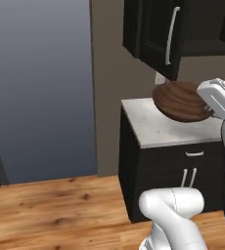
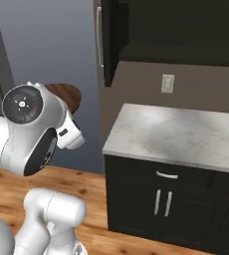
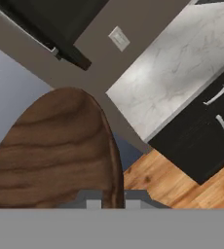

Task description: Take the smaller bowl and place it next to the appetizer plate on the dining counter , and place the larger bowl next to the plate with cooked food.

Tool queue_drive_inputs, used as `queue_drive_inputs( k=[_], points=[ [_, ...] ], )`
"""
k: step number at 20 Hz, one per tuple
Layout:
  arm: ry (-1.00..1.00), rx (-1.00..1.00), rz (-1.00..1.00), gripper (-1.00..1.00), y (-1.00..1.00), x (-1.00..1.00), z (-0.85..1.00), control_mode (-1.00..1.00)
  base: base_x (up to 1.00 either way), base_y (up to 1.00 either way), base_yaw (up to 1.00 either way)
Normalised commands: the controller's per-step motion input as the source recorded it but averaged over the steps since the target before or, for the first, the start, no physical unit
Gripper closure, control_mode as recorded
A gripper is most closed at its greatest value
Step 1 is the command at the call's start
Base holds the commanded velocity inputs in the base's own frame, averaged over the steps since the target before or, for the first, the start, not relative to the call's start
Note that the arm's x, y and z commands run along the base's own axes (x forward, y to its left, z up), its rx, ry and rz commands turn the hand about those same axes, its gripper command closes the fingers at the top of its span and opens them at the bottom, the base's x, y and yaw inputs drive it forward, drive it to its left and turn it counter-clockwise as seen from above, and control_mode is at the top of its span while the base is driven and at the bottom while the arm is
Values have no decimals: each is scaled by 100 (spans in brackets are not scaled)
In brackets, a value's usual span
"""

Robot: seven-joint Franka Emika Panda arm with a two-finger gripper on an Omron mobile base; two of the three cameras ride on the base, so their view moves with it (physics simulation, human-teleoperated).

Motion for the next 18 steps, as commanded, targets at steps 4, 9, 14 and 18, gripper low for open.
queue_drive_inputs(
  k=[4,9,14,18],
  points=[
    [0,0,0,100,0,0,0,100,-10,83,0],
    [0,0,0,100,0,0,0,100,-4,73,0],
    [0,0,0,100,0,0,0,100,-6,69,0],
    [0,0,0,100,0,0,0,100,-15,58,0]
  ],
)
